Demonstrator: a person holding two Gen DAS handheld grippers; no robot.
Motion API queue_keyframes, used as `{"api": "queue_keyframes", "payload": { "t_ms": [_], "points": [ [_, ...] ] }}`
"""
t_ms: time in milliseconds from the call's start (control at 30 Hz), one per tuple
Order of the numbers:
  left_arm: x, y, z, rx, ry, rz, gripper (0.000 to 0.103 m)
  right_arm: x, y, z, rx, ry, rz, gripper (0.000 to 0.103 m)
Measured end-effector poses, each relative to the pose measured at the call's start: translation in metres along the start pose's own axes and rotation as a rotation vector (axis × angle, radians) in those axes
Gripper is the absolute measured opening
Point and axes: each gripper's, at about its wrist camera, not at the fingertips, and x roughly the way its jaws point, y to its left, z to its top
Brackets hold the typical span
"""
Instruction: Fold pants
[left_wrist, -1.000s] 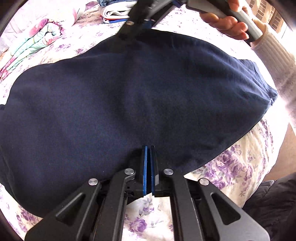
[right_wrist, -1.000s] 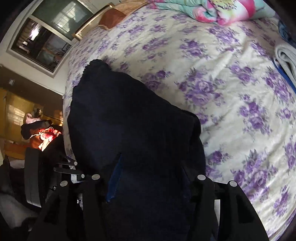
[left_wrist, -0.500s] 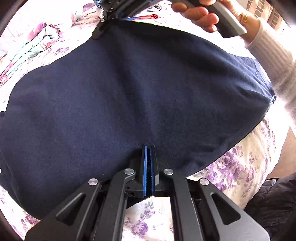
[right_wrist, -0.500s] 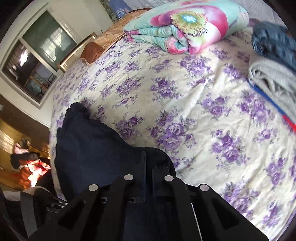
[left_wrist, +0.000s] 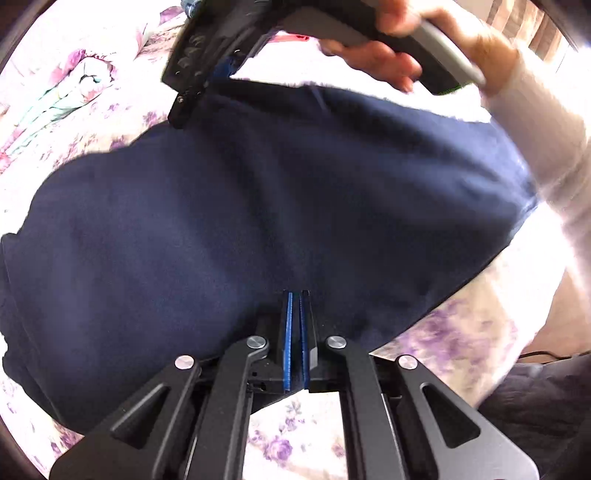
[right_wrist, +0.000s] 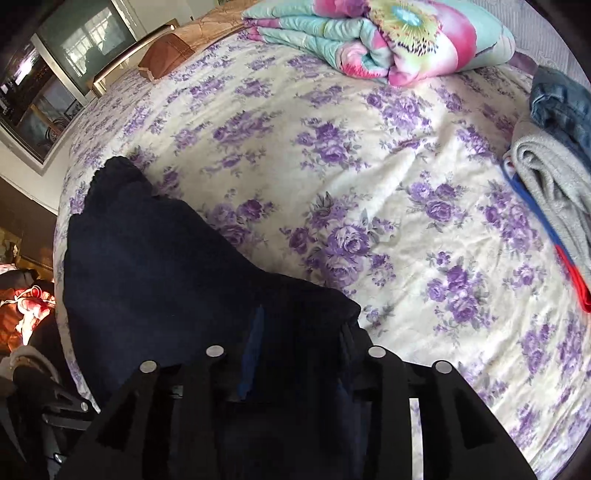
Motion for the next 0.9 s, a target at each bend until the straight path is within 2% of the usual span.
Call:
{"api": "queue_keyframes", "payload": {
  "t_ms": [33, 67, 100, 133, 200, 300, 367, 433, 533, 567, 633, 667, 767, 900],
  "points": [
    [-0.009, 0.005, 0.007, -0.007, -0.024, -0.001, 0.004, -0.014, 0.001, -0.003, 0.002, -0.014, -0.026, 0.059],
    [-0.015, 0.011, 0.016, -0.017, -0.045, 0.001, 0.004, -0.029, 0.0, -0.007, 0.012, -0.047, -0.081, 0.081],
    [-0.018, 0.018, 0.027, -0.035, -0.055, -0.004, 0.007, -0.045, -0.004, -0.012, 0.032, -0.091, -0.144, 0.087],
    [-0.016, 0.026, 0.041, -0.061, -0.048, -0.023, 0.011, -0.059, -0.01, -0.017, 0.06, -0.118, -0.164, 0.087],
    [-0.001, 0.041, 0.069, -0.105, -0.008, -0.055, 0.012, -0.08, -0.028, -0.026, 0.171, -0.132, -0.206, 0.087],
    [0.03, 0.052, 0.108, -0.124, 0.039, -0.008, 0.012, -0.108, -0.047, -0.053, 0.334, -0.159, -0.412, 0.087],
    [0.057, 0.061, 0.127, -0.149, 0.099, -0.004, 0.012, -0.124, -0.045, -0.08, 0.39, -0.172, -0.473, 0.084],
    [0.075, 0.071, 0.139, -0.178, 0.127, 0.002, 0.01, -0.136, -0.035, -0.114, 0.432, -0.203, -0.454, 0.077],
    [0.078, 0.071, 0.144, -0.166, 0.108, 0.018, 0.009, -0.136, -0.001, -0.158, 0.453, -0.256, -0.342, 0.051],
    [0.078, 0.071, 0.144, -0.153, 0.1, 0.027, 0.009, -0.13, 0.012, -0.169, 0.456, -0.267, -0.286, 0.037],
    [0.08, 0.071, 0.142, -0.142, 0.085, 0.033, 0.009, -0.105, 0.041, -0.186, 0.449, -0.245, -0.193, 0.023],
    [0.081, 0.07, 0.141, -0.142, 0.08, 0.031, 0.008, -0.091, 0.056, -0.191, 0.441, -0.231, -0.158, 0.02],
    [0.08, 0.071, 0.142, -0.137, 0.074, 0.024, 0.008, -0.055, 0.09, -0.189, 0.427, -0.206, -0.109, 0.019],
    [0.081, 0.075, 0.14, -0.138, 0.062, -0.002, 0.009, -0.029, 0.104, -0.179, 0.433, -0.189, -0.125, 0.019]
  ]
}}
